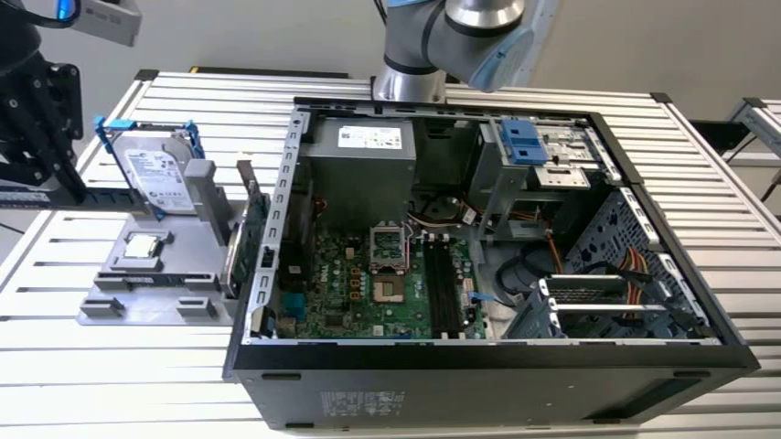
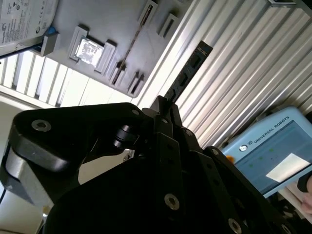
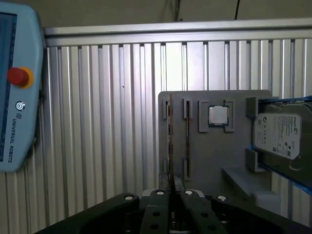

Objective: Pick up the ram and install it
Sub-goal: 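Pick up the ram and move it above insertion slot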

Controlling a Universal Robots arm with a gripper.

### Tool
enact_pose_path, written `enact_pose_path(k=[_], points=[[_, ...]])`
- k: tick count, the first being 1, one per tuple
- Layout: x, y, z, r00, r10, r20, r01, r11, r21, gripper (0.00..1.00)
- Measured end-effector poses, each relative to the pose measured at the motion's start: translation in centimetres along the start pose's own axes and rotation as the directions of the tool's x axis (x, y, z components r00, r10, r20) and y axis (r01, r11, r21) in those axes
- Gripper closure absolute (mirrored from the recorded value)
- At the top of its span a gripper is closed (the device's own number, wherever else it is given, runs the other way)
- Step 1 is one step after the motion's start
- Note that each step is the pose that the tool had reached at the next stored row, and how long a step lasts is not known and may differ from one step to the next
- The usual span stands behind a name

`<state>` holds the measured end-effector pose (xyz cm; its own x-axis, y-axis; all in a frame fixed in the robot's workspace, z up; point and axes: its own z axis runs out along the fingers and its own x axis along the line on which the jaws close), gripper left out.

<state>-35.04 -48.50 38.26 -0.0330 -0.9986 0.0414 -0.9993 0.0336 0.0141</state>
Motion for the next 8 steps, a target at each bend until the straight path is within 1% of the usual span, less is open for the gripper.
enact_pose_path(k=[8], points=[[0.03, 0.01, -0.79, 1.0, 0.0, 0.0, 0.0, 1.0, 0.0, 1.0]])
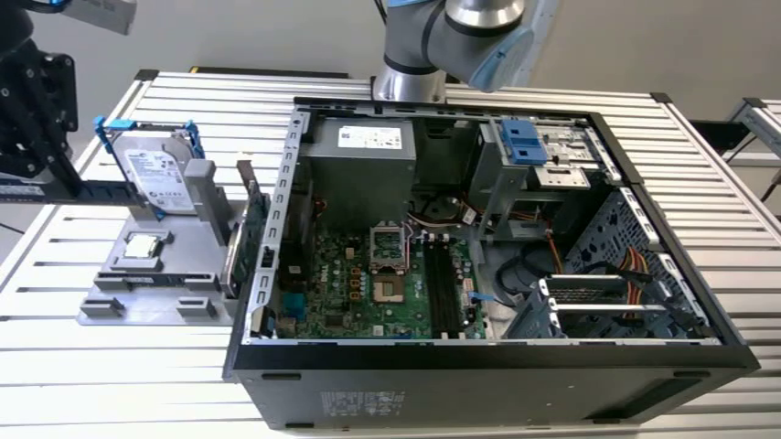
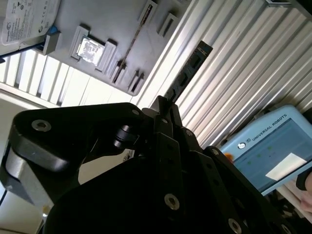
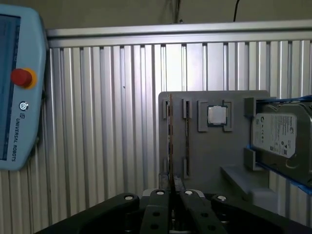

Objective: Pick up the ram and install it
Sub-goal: 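Pick up the ram and move it above insertion slot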

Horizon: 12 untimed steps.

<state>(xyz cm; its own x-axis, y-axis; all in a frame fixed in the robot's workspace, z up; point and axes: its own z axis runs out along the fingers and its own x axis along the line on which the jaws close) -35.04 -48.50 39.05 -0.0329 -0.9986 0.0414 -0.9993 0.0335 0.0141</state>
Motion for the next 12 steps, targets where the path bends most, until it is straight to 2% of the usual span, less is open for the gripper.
enact_pose_path(k=[12], points=[[0.04, 0.01, -0.93, 1.0, 0.0, 0.0, 0.0, 1.0, 0.0, 1.0]])
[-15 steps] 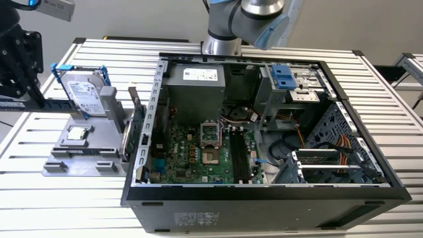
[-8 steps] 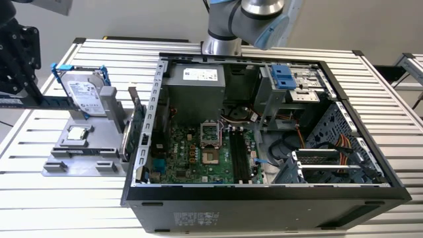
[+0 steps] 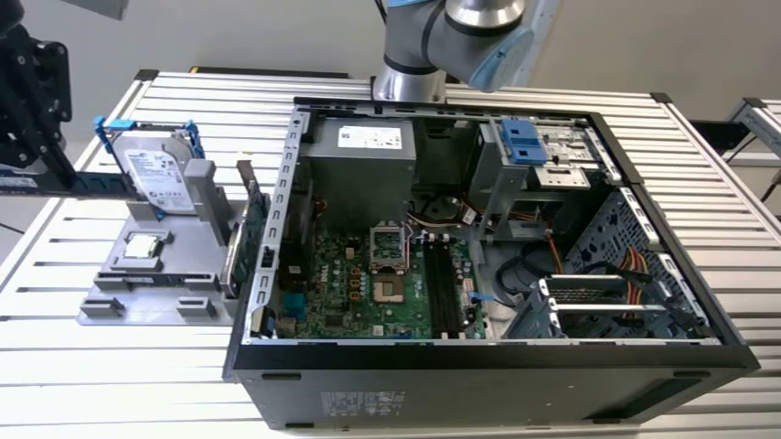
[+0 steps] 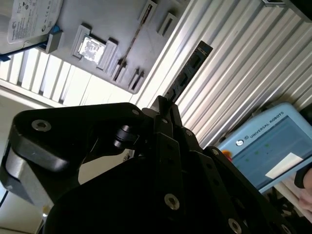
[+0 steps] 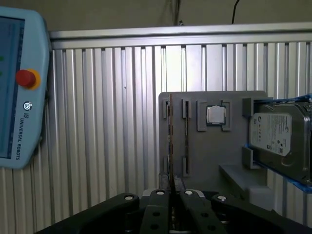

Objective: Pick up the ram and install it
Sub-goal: 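Pick up the ram and move it above insertion slot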

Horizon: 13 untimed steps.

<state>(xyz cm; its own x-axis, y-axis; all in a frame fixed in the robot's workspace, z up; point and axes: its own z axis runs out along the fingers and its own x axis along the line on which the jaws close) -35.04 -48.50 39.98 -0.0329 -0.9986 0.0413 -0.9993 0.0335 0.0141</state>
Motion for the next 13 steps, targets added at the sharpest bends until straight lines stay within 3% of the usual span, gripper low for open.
enact_pose_path(k=[13], points=[[0.02, 0.01, -0.54, 1.0, 0.0, 0.0, 0.0, 1.0, 0.0, 1.0]])
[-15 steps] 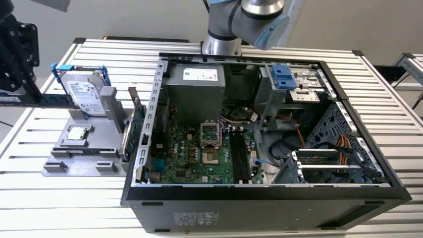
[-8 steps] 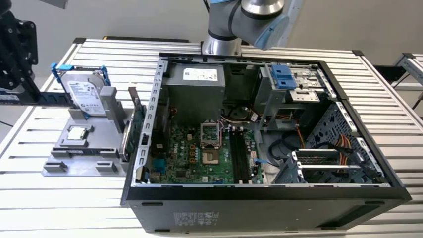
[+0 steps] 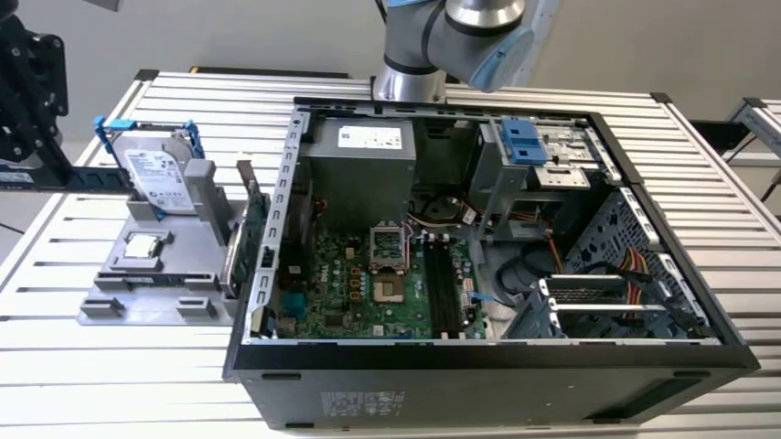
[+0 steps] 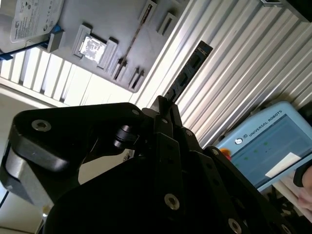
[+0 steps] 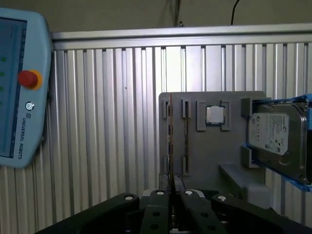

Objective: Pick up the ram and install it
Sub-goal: 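Pick up the ram and move it above insertion slot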

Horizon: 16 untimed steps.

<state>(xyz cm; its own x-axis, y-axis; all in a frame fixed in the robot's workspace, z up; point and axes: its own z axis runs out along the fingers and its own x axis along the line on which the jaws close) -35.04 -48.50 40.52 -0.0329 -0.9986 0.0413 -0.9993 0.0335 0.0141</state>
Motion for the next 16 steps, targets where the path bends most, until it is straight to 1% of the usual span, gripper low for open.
enact_pose_path(k=[7, 13, 16], points=[[0.01, 0.01, -0.28, 1.0, 0.0, 0.0, 0.0, 1.0, 0.0001, 1.0], [0.01, 0.0, -0.3, 1.0, 0.0, -0.0012, 0.0, 1.0, 0.0, 1.0], [0.0, -0.28, -0.3, 1.0, 0.0, -0.0012, 0.0, 1.0, 0.0001, 1.0]])
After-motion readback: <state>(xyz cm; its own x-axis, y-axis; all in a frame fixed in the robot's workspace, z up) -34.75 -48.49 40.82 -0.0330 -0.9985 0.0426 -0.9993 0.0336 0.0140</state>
